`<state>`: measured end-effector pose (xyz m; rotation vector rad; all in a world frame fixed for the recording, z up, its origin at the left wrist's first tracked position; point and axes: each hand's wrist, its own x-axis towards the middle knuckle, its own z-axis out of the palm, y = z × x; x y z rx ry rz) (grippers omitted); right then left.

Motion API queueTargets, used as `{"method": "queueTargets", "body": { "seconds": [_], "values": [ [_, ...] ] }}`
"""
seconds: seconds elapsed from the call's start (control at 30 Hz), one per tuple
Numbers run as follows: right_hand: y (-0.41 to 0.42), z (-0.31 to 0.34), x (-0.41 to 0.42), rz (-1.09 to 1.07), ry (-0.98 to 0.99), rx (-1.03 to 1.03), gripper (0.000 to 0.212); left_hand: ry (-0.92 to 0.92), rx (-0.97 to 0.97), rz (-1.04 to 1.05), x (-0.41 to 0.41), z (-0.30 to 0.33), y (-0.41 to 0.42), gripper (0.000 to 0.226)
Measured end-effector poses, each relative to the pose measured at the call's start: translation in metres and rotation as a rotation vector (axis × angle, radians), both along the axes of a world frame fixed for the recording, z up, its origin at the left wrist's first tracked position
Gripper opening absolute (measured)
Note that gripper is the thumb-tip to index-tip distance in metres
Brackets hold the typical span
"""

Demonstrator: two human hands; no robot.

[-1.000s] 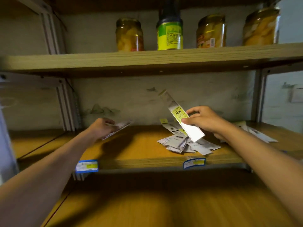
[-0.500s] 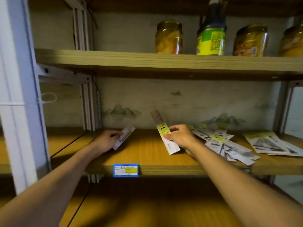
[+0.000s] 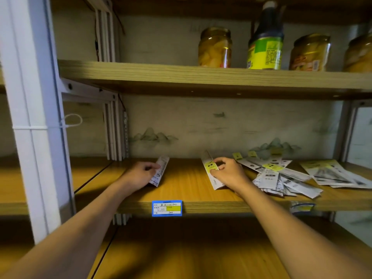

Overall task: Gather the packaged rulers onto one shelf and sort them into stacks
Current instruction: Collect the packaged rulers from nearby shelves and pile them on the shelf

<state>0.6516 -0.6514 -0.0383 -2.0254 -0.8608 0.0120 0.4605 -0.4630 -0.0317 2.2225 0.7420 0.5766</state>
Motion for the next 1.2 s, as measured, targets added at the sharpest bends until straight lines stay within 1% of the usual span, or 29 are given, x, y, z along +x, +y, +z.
{"method": "queueTargets", "body": {
  "seconds": [0.13, 0.3, 0.4, 0.5, 0.6, 0.63, 0.67, 0.73, 0.8, 0.83, 0.93, 1.0, 1.1, 1.2],
  "values": [
    [-0.002, 0.0, -0.002, -0.015, -0.13, -0.107, 0.039, 0.095, 0.103, 0.016, 0.001, -0.004, 0.008, 0.035],
    [-0.002, 0.002, -0.005, 0.017, -0.156, -0.117, 0.03, 0.134, 0.145, -0.009, 0.006, -0.004, 0.01, 0.032],
    [-0.005, 0.01, -0.009, 0.032, -0.202, -0.063, 0.021, 0.095, 0.221, -0.005, 0.006, -0.001, 0.008, 0.027],
    [-0.015, 0.034, -0.007, 0.069, -0.202, 0.039, 0.02, 0.066, 0.347, 0.022, 0.014, 0.012, -0.004, 0.02],
    [-0.04, 0.063, 0.006, 0.085, -0.191, 0.156, 0.02, 0.057, 0.413, -0.081, 0.038, 0.028, -0.031, 0.025],
    [-0.051, 0.07, 0.013, 0.077, -0.209, 0.158, 0.021, 0.063, 0.438, -0.122, 0.048, 0.033, -0.041, 0.028],
    [-0.063, 0.075, 0.023, 0.052, -0.255, 0.125, 0.022, 0.067, 0.461, -0.158, 0.06, 0.037, -0.052, 0.028],
    [-0.093, 0.079, 0.046, -0.029, -0.34, -0.017, 0.023, 0.067, 0.494, -0.217, 0.085, 0.042, -0.072, 0.027],
    [-0.123, 0.074, 0.07, -0.09, -0.308, -0.148, 0.022, 0.057, 0.525, -0.27, 0.111, 0.044, -0.093, 0.024],
    [-0.138, 0.07, 0.081, -0.109, -0.275, -0.18, 0.02, 0.06, 0.539, -0.29, 0.123, 0.044, -0.103, 0.023],
    [-0.166, 0.057, 0.099, -0.141, -0.233, -0.222, 0.018, 0.057, 0.552, -0.315, 0.159, 0.046, -0.131, 0.02],
    [-0.17, 0.05, 0.101, -0.123, -0.223, -0.279, 0.025, 0.078, 0.531, -0.321, 0.18, 0.045, -0.15, 0.019],
    [-0.165, 0.042, 0.098, -0.069, -0.216, -0.382, 0.039, 0.15, 0.512, -0.321, 0.204, 0.041, -0.173, 0.024],
    [-0.163, 0.04, 0.097, -0.045, -0.169, -0.348, 0.039, 0.233, 0.487, -0.292, 0.215, 0.04, -0.18, 0.027]
  ]
}}
